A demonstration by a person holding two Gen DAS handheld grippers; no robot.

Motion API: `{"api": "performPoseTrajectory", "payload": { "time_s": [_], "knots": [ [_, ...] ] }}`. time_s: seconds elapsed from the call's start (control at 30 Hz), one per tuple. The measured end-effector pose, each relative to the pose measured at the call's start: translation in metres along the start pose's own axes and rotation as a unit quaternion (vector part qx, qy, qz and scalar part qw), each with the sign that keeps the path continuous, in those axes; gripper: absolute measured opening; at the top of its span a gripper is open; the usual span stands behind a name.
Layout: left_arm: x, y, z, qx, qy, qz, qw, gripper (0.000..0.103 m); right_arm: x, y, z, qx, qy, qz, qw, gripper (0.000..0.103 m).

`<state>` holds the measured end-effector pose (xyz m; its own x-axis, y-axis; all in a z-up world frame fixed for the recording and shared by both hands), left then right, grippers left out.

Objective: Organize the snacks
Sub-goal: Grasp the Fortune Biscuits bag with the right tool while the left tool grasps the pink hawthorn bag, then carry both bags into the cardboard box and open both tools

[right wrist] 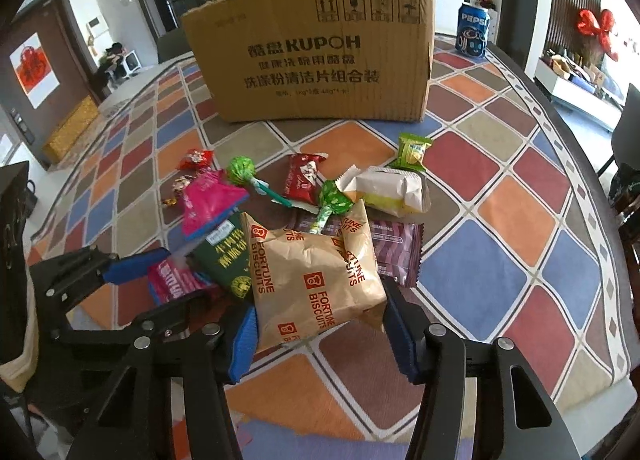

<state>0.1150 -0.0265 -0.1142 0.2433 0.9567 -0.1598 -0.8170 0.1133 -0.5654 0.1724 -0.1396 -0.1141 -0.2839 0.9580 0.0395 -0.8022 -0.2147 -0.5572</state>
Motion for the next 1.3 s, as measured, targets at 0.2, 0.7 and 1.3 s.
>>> {"api": "performPoseTrajectory", "payload": {
  "time_s": [0.2, 0.7, 1.3],
  "knots": [
    [-0.001, -0.003, 0.022, -0.031, -0.019, 0.01, 0.9993, 0.004, 0.003, 0.0, 0.015, -0.02, -0.005, 0.006, 1.0, 0.056],
    [-0.015, 0.002, -0.005, 0.027, -0.01, 0.02, 0.9994, 0.052, -0.002, 0.009, 0.018, -0.015, -0.021, -0.009, 1.0, 0.056],
    [-0.02, 0.002, -0.022, 0.053, -0.03, 0.033, 0.9976, 0.041, -0.012, 0.019, 0.009, 0.003, -0.029, -0.022, 0.999, 0.057]
  ]
}}
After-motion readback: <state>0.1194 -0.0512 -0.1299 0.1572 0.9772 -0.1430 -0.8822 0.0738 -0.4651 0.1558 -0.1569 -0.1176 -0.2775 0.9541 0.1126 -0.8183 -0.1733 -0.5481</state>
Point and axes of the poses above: each gripper's, at about its wrist camera, not at the fingertips, and z roughly against the way its jaws point, x to its left, y to its underside, the point moved 2 cm from there along -z, roughly the way its jaws point, and after that the axes turned 10 degrees about z, right-handed, at the moved point
